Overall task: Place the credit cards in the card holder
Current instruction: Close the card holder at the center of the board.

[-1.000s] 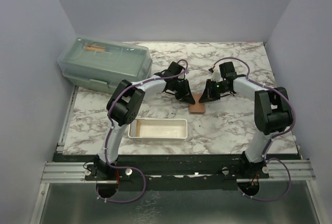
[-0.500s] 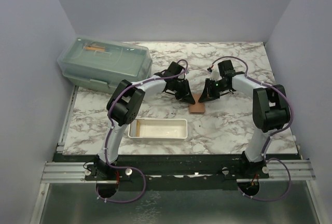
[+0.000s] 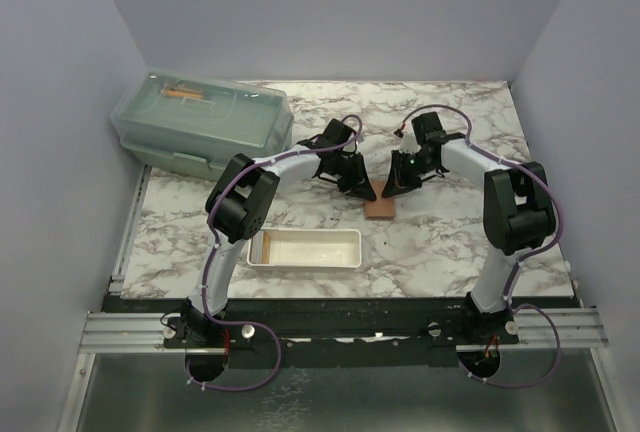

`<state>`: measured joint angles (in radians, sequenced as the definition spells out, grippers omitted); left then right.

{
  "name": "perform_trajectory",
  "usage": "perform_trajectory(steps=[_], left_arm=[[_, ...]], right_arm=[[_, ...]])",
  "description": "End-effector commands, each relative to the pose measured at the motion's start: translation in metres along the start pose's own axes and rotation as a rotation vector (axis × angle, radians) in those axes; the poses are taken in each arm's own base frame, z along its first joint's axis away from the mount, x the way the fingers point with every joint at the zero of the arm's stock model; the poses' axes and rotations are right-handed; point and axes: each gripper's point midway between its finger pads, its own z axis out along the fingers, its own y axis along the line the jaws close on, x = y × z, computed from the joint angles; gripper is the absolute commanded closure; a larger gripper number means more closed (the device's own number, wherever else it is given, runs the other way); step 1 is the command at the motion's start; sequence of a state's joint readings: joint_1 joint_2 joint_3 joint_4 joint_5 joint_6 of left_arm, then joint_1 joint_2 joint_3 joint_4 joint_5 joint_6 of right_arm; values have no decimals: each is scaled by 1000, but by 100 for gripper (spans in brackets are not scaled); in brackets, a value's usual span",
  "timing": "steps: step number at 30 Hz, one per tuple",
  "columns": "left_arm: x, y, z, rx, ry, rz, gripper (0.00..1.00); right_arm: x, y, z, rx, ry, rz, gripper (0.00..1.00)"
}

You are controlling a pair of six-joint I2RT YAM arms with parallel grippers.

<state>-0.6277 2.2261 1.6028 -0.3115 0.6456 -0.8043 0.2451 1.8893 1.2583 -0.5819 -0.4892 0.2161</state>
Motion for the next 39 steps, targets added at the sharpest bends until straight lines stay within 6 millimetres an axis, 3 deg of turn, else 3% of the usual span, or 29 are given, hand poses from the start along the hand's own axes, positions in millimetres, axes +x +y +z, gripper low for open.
perform_trajectory(steps=[1, 6, 17, 26, 39], left_arm=[[12, 19, 16, -40, 41, -13, 87], [15, 21, 16, -45, 45, -14, 87], [15, 19, 17, -36, 53, -14, 87], [14, 18, 16, -31, 52, -11, 87], [14, 18, 16, -29, 52, -10, 87]], right_arm=[[30, -12, 22, 43, 71, 27, 100], [10, 5, -1, -164, -7, 74, 100], [19, 7, -6, -294, 19, 79, 100], [14, -6, 4, -249, 25, 102, 100], [24, -47, 26, -37, 114, 227, 100]])
